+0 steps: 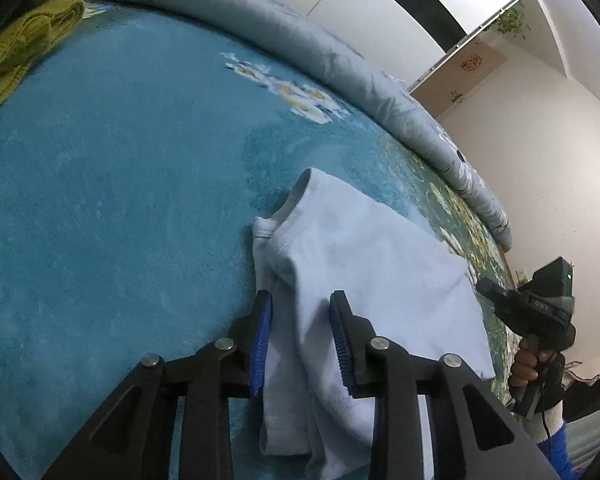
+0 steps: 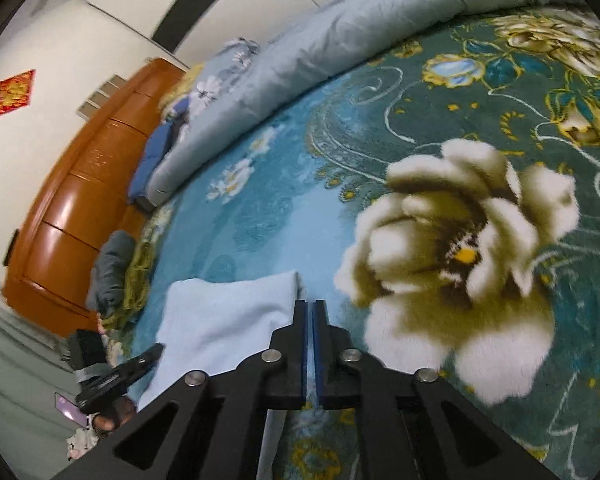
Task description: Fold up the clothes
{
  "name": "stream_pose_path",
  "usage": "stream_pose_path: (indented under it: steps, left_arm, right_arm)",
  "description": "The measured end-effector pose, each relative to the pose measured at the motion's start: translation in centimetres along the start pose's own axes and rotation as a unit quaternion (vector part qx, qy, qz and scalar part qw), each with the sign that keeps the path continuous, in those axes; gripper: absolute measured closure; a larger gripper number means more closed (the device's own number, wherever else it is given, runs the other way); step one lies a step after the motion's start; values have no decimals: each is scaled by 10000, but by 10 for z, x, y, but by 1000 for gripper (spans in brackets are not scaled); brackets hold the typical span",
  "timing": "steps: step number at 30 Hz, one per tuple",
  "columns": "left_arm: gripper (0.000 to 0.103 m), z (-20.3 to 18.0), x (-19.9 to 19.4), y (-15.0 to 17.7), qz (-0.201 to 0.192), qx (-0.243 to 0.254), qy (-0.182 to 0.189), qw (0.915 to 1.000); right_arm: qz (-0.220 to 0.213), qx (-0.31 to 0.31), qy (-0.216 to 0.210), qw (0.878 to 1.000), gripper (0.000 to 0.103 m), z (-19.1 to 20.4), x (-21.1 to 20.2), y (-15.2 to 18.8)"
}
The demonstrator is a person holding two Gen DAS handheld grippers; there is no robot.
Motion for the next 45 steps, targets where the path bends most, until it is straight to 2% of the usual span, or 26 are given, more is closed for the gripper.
stream_pose_path:
  steps: [2, 3, 4, 5, 8, 12, 14, 15, 16, 17, 19, 22, 25, 27, 29, 32, 35, 37, 38, 41, 42, 45]
  left_arm:
    - [60, -3, 0, 0, 25, 32, 83, 10000]
    - [53, -4, 1, 0, 39, 48, 125, 9999]
    - [46, -7, 2, 0, 50, 107, 109, 9999]
    - [44, -10, 4, -1, 62, 170, 88, 9998]
    - [41, -18, 8, -1, 96, 359, 23, 9993]
    - [42, -24, 12, 1, 122, 332, 163, 9992]
    - [50, -26, 14, 3, 134, 315, 236, 9991]
    - [66, -25, 15, 4, 134, 236, 231, 9994]
    - [85, -23, 15, 4, 134, 149, 222, 9996]
    - [91, -23, 13, 5, 108, 53, 263, 9996]
    - [94, -23, 8, 6, 50, -142, 355, 9993]
    - [94, -46, -13, 8, -102, 87, 531, 9985]
    - [94, -74, -33, 12, -191, 448, 731, 9961]
    - [94, -83, -35, 14, -215, 553, 794, 9951]
    - [94, -84, -23, 16, -172, 684, 590, 9958]
    - [93, -71, 15, 28, 237, 681, 106, 9973]
    - [88, -59, 23, 39, 216, 487, 125, 9985]
    - [74, -57, 15, 39, 143, 464, 36, 9988]
    - [70, -55, 11, 38, 82, 483, -58, 9988]
    - [56, -53, 2, 39, -114, 672, -404, 9969]
    - [50, -53, 2, 40, -128, 716, -479, 9962]
    - [44, -51, 9, 40, -50, 734, -538, 9958]
  right_arm:
    - [124, -47, -162, 9998, 89, 5, 2, 10]
    - [205, -72, -240, 9995, 69, 7, 4, 15]
    - [287, -133, -265, 9991, 53, 11, 8, 20]
    - [370, -213, -263, 9987, 53, 15, 14, 25]
    - [499, -288, -252, 9980, 53, 20, 28, 35]
    - [500, -293, -401, 9975, 54, 27, 41, 44]
    - [492, -272, -490, 9972, 60, 30, 42, 47]
    - [482, -247, -511, 9972, 74, 30, 42, 48]
    - [468, -231, -510, 9973, 88, 30, 42, 49]
    - [451, -205, -515, 9974, 91, 31, 42, 48]
    - [408, -156, -556, 9975, 95, 34, 40, 48]
    - [285, -228, -684, 9970, 95, 46, 23, 44]
    - [183, -366, -641, 9971, 96, 58, -4, 40]
    - [89, -383, -651, 9971, 96, 58, -21, 39]
    - [67, -316, -599, 9977, 96, 49, -28, 40]
    - [209, -202, -351, 9990, 95, 30, -19, 48]
    - [301, -95, -291, 9991, 95, 15, -8, 58]
    - [250, -79, -350, 9990, 91, 11, -9, 59]
    - [238, -107, -322, 9991, 90, 10, -9, 60]
    - [220, -227, -169, 9994, 77, 8, -9, 61]
    - [212, -243, -132, 9994, 69, 7, -9, 62]
    - [268, -165, -202, 9993, 66, 1, -6, 66]
Point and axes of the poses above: each gripper's, at about its wrist camera, not at the fingertips, and x roughly the way its jaws point, z to its left, y to its underside, the point moved 4 cm from there along x, roughly the way its jaws point, and after that the axes turned 1 degree about z, right-handed, at the moved point
